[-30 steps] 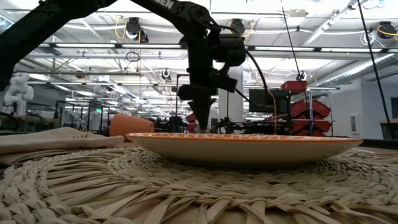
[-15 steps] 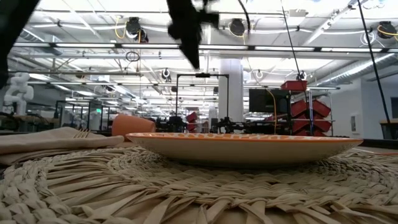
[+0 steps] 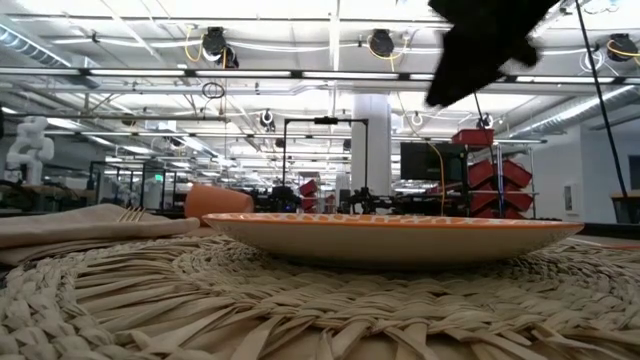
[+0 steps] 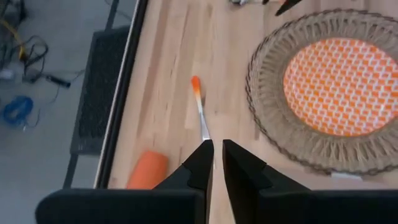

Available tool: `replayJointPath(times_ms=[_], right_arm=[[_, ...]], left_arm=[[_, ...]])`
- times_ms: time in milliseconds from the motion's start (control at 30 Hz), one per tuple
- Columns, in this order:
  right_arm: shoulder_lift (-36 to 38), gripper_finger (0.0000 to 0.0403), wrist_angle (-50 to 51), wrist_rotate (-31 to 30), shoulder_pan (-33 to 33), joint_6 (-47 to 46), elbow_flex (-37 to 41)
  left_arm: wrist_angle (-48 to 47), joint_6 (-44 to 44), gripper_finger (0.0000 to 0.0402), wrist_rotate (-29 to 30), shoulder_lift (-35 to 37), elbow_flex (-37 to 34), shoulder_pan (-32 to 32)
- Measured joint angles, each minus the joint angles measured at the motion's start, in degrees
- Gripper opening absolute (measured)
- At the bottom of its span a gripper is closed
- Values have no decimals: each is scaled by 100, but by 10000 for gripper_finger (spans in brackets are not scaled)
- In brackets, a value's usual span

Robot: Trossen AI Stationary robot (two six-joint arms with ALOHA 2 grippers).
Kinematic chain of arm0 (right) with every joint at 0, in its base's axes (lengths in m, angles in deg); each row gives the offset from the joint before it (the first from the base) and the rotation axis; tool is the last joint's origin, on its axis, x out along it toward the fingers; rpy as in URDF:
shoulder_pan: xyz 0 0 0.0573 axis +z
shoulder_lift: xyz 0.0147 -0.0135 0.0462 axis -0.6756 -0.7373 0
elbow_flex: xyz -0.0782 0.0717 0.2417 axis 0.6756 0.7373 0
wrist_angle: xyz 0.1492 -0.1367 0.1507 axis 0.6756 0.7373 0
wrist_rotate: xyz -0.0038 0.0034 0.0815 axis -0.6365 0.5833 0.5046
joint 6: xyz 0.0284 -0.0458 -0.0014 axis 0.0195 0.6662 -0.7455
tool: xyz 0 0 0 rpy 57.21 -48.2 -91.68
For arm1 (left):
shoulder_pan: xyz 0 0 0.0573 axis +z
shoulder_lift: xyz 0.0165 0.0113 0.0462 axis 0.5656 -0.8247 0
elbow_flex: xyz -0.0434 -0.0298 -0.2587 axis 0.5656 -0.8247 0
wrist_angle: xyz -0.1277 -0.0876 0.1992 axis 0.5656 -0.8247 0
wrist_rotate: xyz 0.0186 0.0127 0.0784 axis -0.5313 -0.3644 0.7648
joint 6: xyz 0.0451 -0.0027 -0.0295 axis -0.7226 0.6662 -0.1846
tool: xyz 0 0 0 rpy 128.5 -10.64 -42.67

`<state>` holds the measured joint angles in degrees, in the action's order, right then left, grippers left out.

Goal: Set table place
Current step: Put the knife on the table to the right of the mat

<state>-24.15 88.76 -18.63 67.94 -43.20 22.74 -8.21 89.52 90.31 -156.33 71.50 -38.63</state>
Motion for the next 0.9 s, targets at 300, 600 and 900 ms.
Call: replayJointPath(times_ms=[300,600,900], right_arm=[[791,121,-3602,3547,-1957,3725,1252],[-73,121,-3050,5238,-3160,4461,437],[-1883,121,-1626,5491,-3412,5797,-1639]], left_arm=[[-767,1432,22,690,1154,-1251,-678],[-718,2376,22,705,2292,-3183,-975],[-447,2841,22,441,2753,-4218,-1167]])
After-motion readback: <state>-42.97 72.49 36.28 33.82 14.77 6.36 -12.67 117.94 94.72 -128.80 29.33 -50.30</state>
